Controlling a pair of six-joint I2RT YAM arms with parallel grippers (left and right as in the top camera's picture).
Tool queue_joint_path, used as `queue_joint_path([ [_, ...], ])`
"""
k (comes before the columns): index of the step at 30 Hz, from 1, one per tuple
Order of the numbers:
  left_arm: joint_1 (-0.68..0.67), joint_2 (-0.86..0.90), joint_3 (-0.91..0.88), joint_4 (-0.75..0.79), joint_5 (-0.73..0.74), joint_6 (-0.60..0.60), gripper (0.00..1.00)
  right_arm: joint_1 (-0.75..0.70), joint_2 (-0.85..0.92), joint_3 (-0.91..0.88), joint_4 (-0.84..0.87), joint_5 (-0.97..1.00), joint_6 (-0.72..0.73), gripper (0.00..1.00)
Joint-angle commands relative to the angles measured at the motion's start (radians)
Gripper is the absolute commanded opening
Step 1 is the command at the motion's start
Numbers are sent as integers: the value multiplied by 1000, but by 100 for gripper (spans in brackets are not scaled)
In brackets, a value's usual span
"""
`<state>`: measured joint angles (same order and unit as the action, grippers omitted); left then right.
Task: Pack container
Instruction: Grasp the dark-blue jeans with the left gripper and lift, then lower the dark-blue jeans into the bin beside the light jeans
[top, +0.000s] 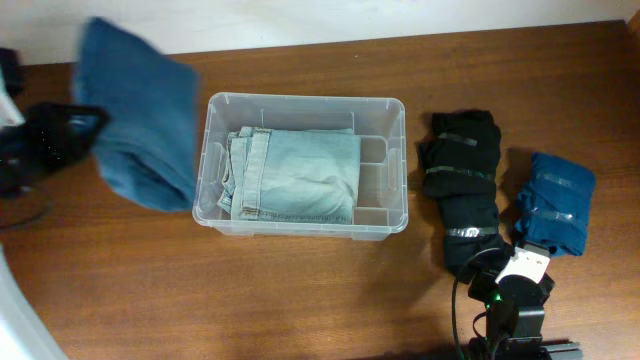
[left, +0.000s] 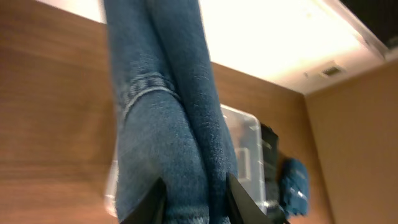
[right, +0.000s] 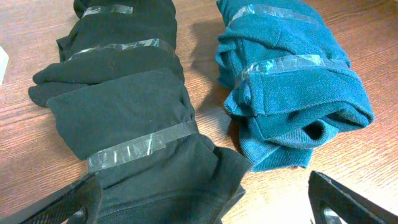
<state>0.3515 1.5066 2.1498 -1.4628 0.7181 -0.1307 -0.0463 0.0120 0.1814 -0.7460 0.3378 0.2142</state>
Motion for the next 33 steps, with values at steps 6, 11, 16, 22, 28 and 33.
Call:
queue_joint_path([
  [6,-382,-27,-31,134,-304,-271,1,-6,-7,-8,2,6,11,98],
  [11,-618,-17,-169,329,-460,-419,1,-6,-7,-8,2,6,10,98],
  [16,-791,20,-315,520,-567,-525,1,-6,-7,-8,2,6,11,99],
  [22,-890,75,-441,722,-590,-578,1,-6,-7,-8,2,6,11,98],
  [28,-949,152,-465,757,-665,-639,1,-6,-7,-8,2,6,11,99],
  [33,-1000,215,-465,764,-674,-678,1,-6,-7,-8,2,6,11,99],
])
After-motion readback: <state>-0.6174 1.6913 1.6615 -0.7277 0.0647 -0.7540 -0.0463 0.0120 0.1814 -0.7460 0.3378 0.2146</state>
